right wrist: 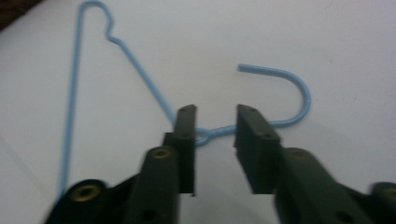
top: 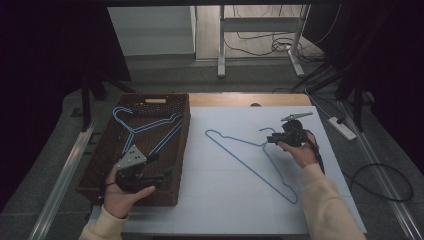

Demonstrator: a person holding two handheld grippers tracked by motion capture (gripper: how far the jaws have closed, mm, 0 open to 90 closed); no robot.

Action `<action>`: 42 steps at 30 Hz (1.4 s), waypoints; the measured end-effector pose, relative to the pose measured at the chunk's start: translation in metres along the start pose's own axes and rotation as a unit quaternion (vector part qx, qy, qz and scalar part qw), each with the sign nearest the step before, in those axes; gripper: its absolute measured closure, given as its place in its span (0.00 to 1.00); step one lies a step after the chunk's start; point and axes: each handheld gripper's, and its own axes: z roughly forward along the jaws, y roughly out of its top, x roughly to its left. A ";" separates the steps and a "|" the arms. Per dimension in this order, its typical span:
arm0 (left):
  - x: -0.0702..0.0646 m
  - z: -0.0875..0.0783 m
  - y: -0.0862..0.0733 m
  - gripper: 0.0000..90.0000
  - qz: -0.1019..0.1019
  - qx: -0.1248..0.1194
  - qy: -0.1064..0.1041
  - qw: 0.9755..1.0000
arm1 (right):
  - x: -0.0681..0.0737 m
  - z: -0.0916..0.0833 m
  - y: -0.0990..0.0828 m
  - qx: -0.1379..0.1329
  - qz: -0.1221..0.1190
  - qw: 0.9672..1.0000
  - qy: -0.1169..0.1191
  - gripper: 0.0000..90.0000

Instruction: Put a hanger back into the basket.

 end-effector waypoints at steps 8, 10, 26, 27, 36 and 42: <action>0.003 0.000 -0.002 0.34 -0.004 0.002 0.000 1.000 | -0.010 0.033 0.012 0.047 -0.003 0.999 -0.016 1.00; 0.003 0.000 -0.003 0.34 -0.005 0.002 0.001 1.000 | -0.009 0.039 0.015 0.051 -0.009 0.998 -0.021 1.00; 0.002 0.000 -0.002 0.34 -0.004 0.005 -0.001 1.000 | -0.019 0.033 0.010 0.104 0.010 0.993 -0.057 1.00; 0.002 0.000 -0.002 0.34 -0.003 0.005 -0.001 1.000 | -0.019 0.030 0.008 0.108 0.011 0.992 -0.061 1.00; 0.001 0.000 -0.001 0.34 -0.003 0.004 -0.003 1.000 | -0.011 0.002 -0.019 0.131 0.025 0.989 -0.063 1.00; 0.000 0.000 -0.001 0.34 -0.002 0.006 -0.003 1.000 | 0.002 -0.017 -0.040 0.143 0.029 0.988 -0.049 1.00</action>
